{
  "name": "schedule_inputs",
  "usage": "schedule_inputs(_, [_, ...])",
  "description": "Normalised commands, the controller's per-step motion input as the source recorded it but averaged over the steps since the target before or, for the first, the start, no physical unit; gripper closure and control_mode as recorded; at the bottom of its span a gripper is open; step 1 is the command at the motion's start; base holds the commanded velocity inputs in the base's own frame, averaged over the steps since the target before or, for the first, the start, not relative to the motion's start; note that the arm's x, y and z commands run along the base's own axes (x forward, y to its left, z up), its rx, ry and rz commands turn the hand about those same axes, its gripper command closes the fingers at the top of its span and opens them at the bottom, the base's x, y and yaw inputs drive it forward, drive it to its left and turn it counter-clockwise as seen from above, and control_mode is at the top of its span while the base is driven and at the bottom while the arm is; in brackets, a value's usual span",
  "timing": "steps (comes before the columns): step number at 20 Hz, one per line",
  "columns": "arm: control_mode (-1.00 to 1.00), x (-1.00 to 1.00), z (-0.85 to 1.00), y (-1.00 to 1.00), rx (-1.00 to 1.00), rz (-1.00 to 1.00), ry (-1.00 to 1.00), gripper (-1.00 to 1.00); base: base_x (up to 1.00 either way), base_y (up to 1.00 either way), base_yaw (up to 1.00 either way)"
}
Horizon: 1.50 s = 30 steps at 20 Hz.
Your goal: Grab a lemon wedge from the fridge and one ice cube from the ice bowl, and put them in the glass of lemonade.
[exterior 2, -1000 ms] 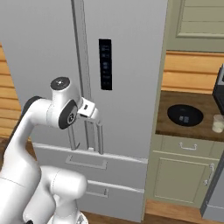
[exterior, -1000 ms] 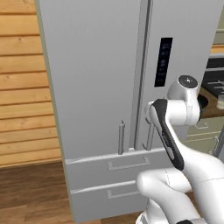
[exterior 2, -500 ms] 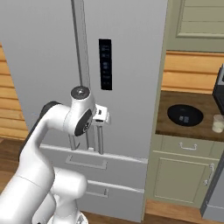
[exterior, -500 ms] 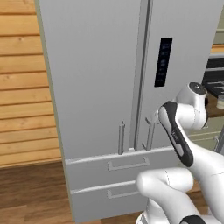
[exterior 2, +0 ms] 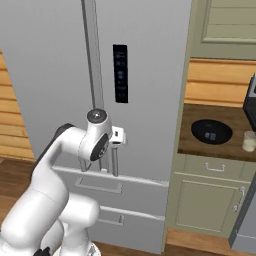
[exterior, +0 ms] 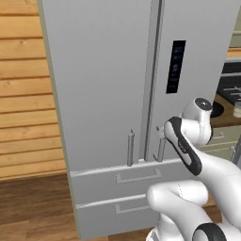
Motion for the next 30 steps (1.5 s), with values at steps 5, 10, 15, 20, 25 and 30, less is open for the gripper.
schedule_inputs(5, [-1.00,0.24,-0.03,-0.04,-0.01,0.00,0.00,-1.00,0.00,0.00,0.00])
schedule_inputs(10, [-1.00,0.16,-0.04,-0.18,-0.01,0.00,0.00,-1.00,0.00,0.00,0.00])
schedule_inputs(15, [-1.00,0.13,-0.36,-0.02,-0.03,0.00,0.00,-1.00,0.00,0.00,0.00])
schedule_inputs(20, [-1.00,0.23,-0.40,0.00,-0.02,0.00,0.00,-1.00,0.00,0.00,0.00])
schedule_inputs(25, [-1.00,0.28,-0.17,0.00,0.00,0.00,0.00,-1.00,0.00,0.00,0.00])
schedule_inputs(30, [-1.00,0.43,-0.03,0.00,0.00,0.00,0.00,-1.00,0.00,0.00,0.00])
